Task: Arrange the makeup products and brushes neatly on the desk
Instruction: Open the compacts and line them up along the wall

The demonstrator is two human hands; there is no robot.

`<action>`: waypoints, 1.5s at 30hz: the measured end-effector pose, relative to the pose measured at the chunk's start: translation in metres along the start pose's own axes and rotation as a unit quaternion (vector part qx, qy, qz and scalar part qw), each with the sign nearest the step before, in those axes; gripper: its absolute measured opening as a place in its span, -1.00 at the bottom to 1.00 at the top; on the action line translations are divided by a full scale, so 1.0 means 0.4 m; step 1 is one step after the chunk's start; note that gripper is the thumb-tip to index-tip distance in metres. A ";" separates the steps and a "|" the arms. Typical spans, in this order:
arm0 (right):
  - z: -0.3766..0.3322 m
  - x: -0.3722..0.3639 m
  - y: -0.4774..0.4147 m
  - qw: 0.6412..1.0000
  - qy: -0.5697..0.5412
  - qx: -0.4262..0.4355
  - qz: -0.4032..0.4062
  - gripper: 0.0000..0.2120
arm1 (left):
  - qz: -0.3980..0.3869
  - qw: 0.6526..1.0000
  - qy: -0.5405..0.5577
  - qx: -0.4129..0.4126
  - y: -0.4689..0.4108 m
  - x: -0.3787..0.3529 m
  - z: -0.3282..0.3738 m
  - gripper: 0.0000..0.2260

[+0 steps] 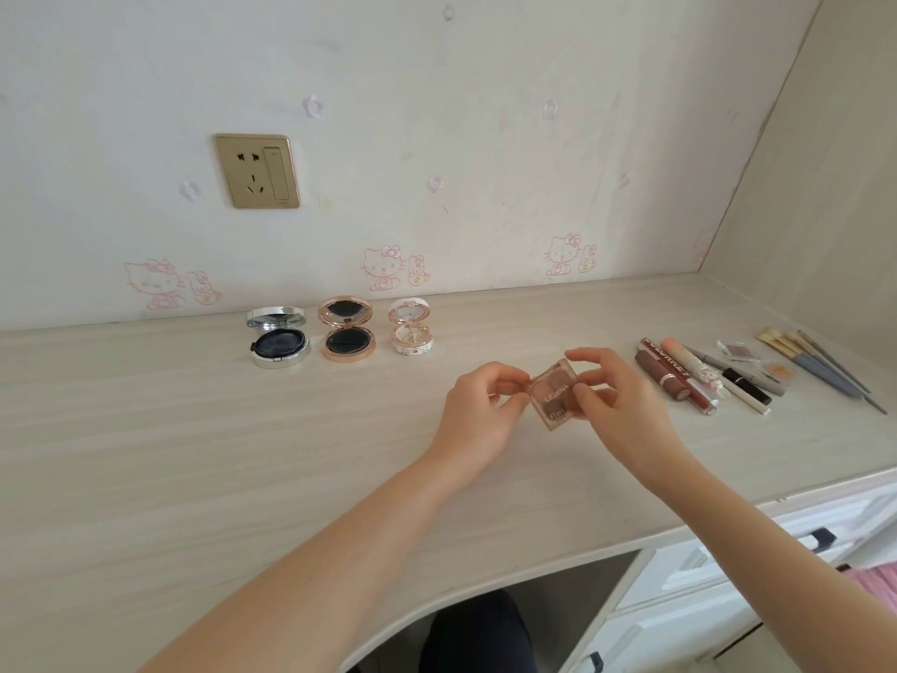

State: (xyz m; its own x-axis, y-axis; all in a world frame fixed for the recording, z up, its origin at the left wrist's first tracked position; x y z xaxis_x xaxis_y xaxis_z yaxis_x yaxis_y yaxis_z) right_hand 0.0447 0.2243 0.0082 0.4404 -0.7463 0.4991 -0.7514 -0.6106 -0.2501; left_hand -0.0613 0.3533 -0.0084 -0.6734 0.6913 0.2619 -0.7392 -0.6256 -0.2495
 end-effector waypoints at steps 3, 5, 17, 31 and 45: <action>-0.016 -0.023 0.008 1.000 -0.015 0.015 -0.014 -0.56 | 0.017 0.995 0.086 0.046 0.008 0.034 0.005 -0.80; -0.029 -0.041 0.013 0.999 -0.027 0.024 -0.018 -0.55 | 0.018 0.984 0.157 0.081 0.017 0.056 0.010 -0.80; -0.115 -0.161 0.041 0.993 -0.006 0.089 -0.082 -0.66 | 0.048 0.961 0.238 0.135 0.070 0.214 -0.033 -0.80; -0.180 -0.293 0.075 0.948 0.124 0.246 -0.157 -0.37 | 0.062 0.932 0.295 0.201 0.122 0.348 -0.074 -0.79; -0.214 -0.317 0.089 0.956 0.097 0.248 -0.123 -0.49 | -0.020 0.860 0.438 0.260 0.140 0.347 -0.078 -0.65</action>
State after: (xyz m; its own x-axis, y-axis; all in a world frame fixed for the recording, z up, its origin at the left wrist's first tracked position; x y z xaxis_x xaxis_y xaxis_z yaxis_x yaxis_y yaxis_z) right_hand -0.0800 0.3199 0.0069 0.4376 -0.5306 0.7259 -0.2906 -0.8475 -0.4442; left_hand -0.1958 0.4256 -0.0151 -0.5518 0.5804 -0.5989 -0.8183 -0.5154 0.2544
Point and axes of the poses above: each hand's wrist, its own y-axis away from the middle knuckle, its own x-axis out of the back of the hand, z = x × y, the point moved 2 cm from there along -y, towards the middle knuckle, and after that the axes turned 1 degree about -x, right-handed, at the moved point
